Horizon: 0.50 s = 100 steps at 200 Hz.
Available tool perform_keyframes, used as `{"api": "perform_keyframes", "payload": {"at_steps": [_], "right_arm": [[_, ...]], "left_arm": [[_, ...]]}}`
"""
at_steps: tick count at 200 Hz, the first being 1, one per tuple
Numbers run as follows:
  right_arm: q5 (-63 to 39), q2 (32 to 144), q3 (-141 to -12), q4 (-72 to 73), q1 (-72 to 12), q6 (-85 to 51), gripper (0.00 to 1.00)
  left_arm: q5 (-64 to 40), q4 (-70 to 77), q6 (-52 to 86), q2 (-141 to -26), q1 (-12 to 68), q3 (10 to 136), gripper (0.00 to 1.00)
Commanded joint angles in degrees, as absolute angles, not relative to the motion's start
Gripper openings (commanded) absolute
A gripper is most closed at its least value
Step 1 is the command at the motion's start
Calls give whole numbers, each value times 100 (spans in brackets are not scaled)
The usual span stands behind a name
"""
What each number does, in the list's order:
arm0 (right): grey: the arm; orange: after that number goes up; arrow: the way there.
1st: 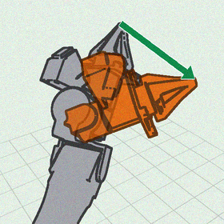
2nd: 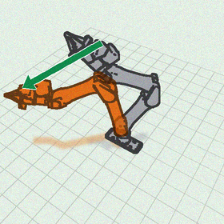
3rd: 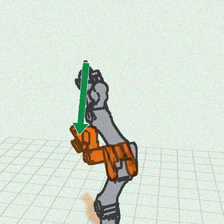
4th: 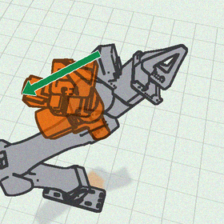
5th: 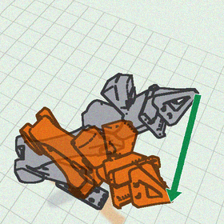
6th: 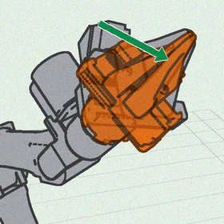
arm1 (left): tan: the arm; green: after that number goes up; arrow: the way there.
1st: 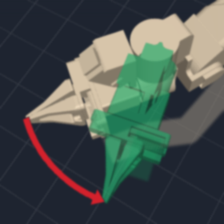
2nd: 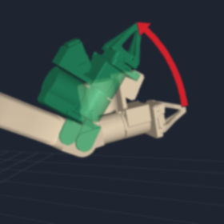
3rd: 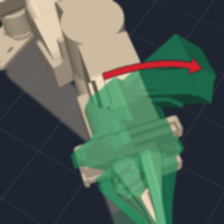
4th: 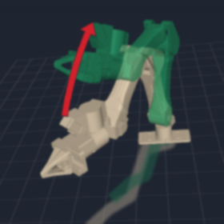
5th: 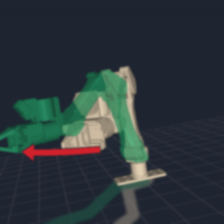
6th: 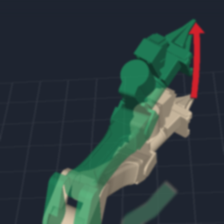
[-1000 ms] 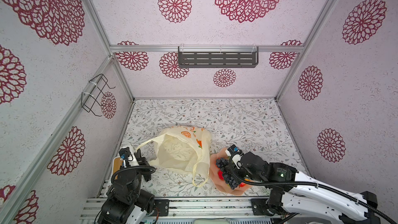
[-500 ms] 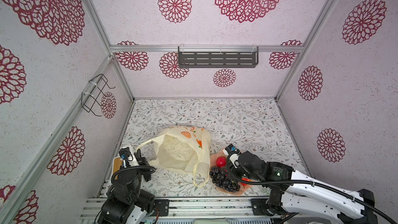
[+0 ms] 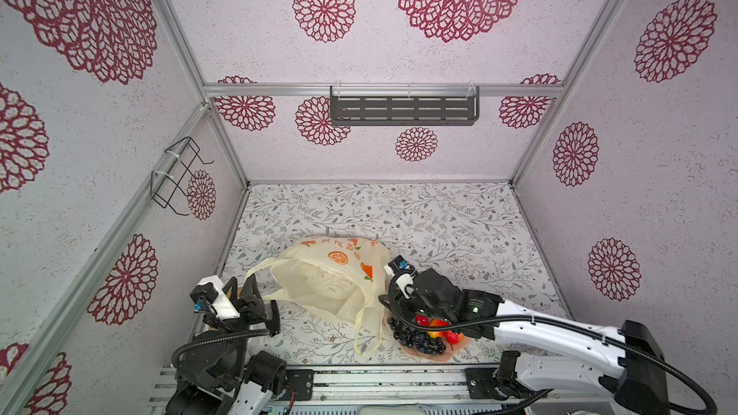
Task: Take fruits out of the plastic bag
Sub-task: Move the plastic bag to the center of the board.
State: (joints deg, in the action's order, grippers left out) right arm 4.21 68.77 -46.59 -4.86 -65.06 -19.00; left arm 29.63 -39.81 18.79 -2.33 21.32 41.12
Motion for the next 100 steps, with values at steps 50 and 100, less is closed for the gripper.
{"api": "perform_keyframes", "payload": {"at_steps": [50, 100], "right_arm": [[504, 9867, -6873, 981, -6357, -1068, 52], [-2031, 10724, -7440, 1848, -6411, -734, 52]], "left_arm": [[2907, -3977, 2060, -1027, 2092, 4289, 51], [3109, -4092, 2478, -1327, 2100, 4171, 51]]}}
